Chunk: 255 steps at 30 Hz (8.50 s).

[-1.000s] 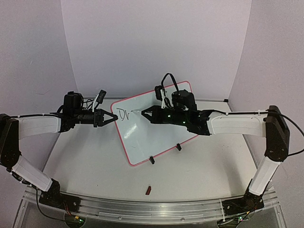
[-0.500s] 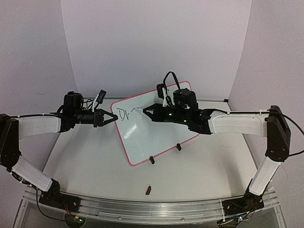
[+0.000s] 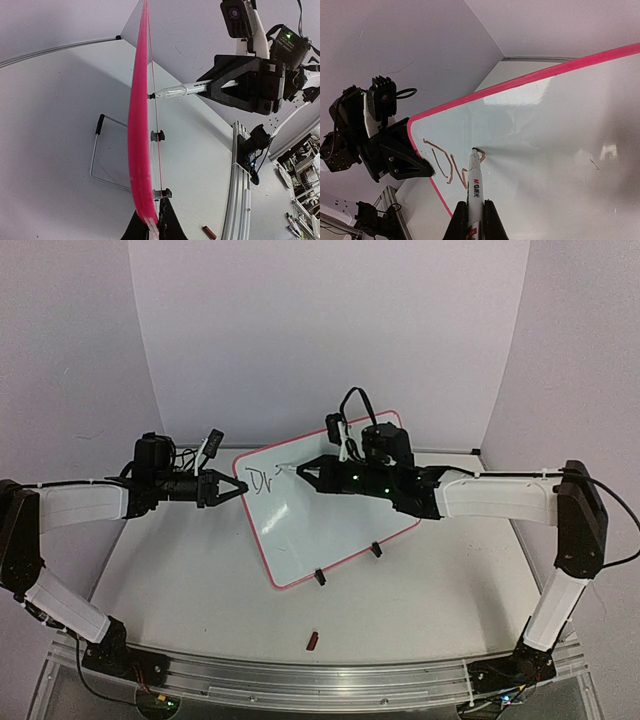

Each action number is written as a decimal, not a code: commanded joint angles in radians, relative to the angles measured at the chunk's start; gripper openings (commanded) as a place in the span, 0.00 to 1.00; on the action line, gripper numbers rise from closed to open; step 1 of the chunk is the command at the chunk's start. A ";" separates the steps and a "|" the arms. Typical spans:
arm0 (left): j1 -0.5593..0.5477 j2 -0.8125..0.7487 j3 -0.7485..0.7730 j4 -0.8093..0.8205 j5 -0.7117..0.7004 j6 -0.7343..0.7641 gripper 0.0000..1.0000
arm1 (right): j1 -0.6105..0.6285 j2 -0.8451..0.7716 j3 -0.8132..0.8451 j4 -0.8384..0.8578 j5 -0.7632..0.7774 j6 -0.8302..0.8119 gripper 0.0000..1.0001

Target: Write a sentence on the whiteboard

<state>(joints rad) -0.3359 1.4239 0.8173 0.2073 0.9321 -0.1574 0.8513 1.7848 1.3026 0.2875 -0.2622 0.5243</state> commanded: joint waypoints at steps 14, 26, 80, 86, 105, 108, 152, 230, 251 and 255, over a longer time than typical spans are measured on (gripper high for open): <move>-0.028 -0.008 0.012 -0.058 -0.012 0.108 0.00 | -0.007 -0.004 -0.056 0.006 -0.022 0.017 0.00; -0.028 -0.006 0.012 -0.058 -0.013 0.108 0.00 | -0.007 -0.053 -0.099 -0.013 0.019 0.005 0.00; -0.032 0.004 0.017 -0.065 -0.016 0.116 0.00 | -0.048 -0.061 -0.130 0.016 -0.037 0.011 0.00; -0.034 0.003 0.018 -0.067 -0.016 0.115 0.00 | -0.048 -0.075 -0.132 0.010 -0.008 0.007 0.00; -0.035 -0.002 0.016 -0.072 -0.019 0.119 0.00 | -0.048 -0.071 -0.054 0.010 0.062 -0.020 0.00; -0.035 -0.001 0.016 -0.071 -0.019 0.120 0.00 | -0.049 -0.064 -0.040 0.010 0.061 -0.023 0.00; -0.037 -0.008 0.019 -0.077 -0.022 0.121 0.00 | -0.050 -0.115 -0.139 0.001 0.062 -0.005 0.00; -0.041 0.004 0.025 -0.092 -0.036 0.133 0.00 | -0.103 -0.095 -0.103 0.039 -0.054 0.008 0.00; -0.043 0.012 0.029 -0.095 -0.037 0.136 0.00 | -0.107 -0.066 -0.055 0.049 0.023 -0.008 0.00; -0.043 0.011 0.029 -0.097 -0.038 0.137 0.00 | -0.107 -0.080 -0.079 0.049 0.036 -0.008 0.00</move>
<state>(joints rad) -0.3508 1.4222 0.8379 0.1638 0.9157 -0.1341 0.7494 1.7092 1.2152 0.3013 -0.2764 0.5240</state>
